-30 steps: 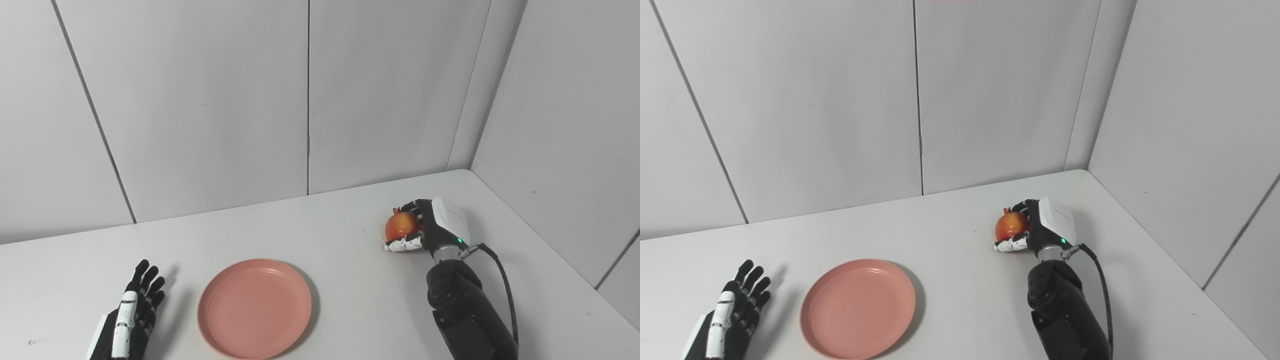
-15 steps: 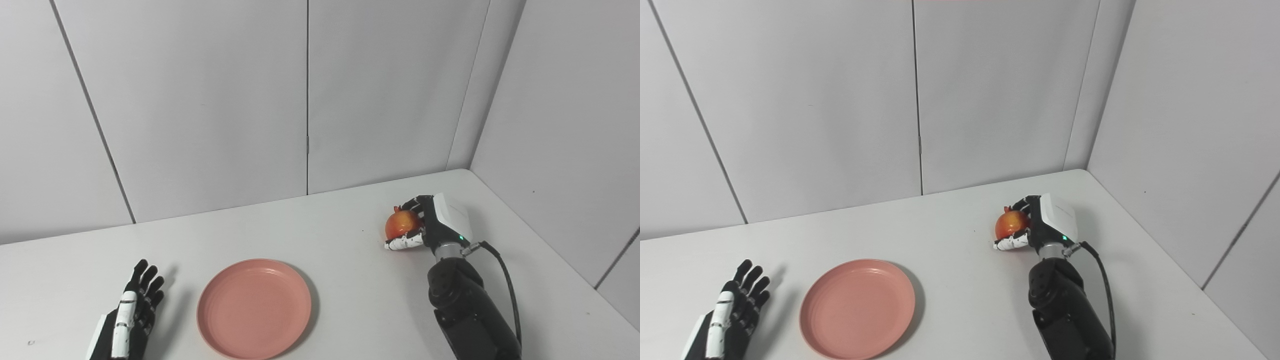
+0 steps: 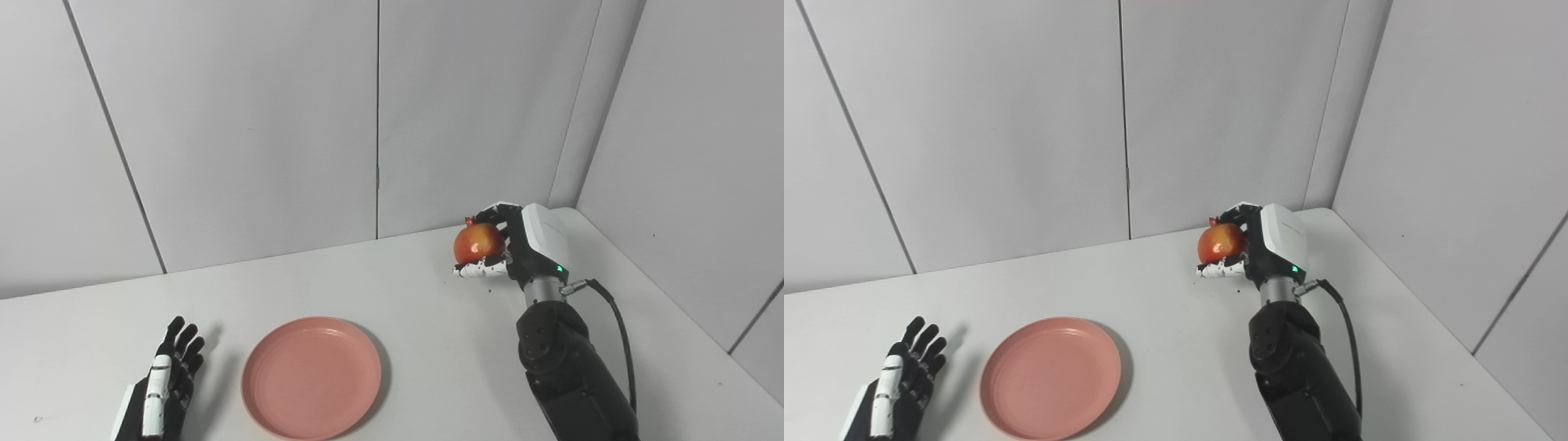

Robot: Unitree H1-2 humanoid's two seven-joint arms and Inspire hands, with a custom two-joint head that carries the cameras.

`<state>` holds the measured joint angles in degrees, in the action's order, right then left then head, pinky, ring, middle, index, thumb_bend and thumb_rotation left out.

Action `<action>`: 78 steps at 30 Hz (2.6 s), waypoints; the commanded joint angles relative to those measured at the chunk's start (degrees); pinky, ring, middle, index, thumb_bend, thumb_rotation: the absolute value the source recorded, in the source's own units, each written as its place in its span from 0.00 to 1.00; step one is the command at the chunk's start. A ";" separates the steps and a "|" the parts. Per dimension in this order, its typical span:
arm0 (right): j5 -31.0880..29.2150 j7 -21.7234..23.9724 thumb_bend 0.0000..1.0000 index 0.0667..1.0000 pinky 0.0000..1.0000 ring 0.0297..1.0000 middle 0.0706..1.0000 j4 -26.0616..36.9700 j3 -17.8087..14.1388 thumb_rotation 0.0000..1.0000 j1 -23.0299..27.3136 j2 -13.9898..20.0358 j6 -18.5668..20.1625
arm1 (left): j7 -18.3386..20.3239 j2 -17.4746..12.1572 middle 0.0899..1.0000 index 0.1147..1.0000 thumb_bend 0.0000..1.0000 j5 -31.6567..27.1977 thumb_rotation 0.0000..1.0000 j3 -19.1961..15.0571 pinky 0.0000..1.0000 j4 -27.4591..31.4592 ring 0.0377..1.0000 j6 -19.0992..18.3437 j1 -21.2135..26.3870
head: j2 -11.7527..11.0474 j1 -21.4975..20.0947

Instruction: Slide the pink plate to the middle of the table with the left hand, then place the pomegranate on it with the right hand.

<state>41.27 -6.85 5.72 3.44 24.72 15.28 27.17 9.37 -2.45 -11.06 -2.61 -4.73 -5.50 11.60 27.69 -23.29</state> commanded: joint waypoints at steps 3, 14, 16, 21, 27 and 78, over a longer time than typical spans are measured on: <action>2.86 1.36 0.53 0.47 0.36 0.43 0.43 5.23 2.12 0.00 2.78 -0.28 -0.63 | -0.59 0.99 0.96 0.94 0.37 0.81 1.00 0.95 0.98 0.38 0.96 0.71 -1.18 | 0.24 1.66; 5.67 4.48 0.52 0.49 0.34 0.40 0.41 9.47 8.38 0.00 3.58 -4.67 -1.71 | -2.93 2.84 0.97 0.96 0.41 4.01 1.00 2.07 0.97 -0.50 0.96 6.25 -1.58 | 1.15 6.09; 6.05 4.49 0.52 0.49 0.33 0.40 0.41 9.24 9.46 0.00 3.59 -5.34 -2.39 | -3.09 3.18 0.99 0.98 0.42 4.40 1.00 2.21 1.00 -0.72 0.98 7.28 -1.61 | 1.38 7.16; 6.85 5.41 0.53 0.49 0.33 0.41 0.42 9.09 11.53 0.00 3.44 -7.19 -2.16 | -3.73 4.15 1.00 1.00 0.42 5.23 1.00 2.75 1.00 -0.72 1.00 9.34 -1.91 | 2.04 9.33; 5.94 6.69 0.53 0.49 0.31 0.39 0.41 9.05 13.48 0.00 2.66 -8.16 -4.89 | -5.48 4.89 1.00 1.00 0.42 8.30 1.00 3.99 1.00 0.60 1.00 9.30 -2.36 | 3.00 11.44; 5.39 10.92 0.53 0.48 0.23 0.31 0.41 -0.80 22.66 0.00 -1.78 -9.79 -13.32 | -11.49 9.90 0.98 0.97 0.39 15.95 1.00 8.70 0.98 3.75 0.98 4.83 -2.19 | 5.67 24.10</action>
<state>46.03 5.82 4.37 26.26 20.28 5.75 16.67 -1.65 6.77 4.10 5.58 -1.86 -1.38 8.06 33.31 0.79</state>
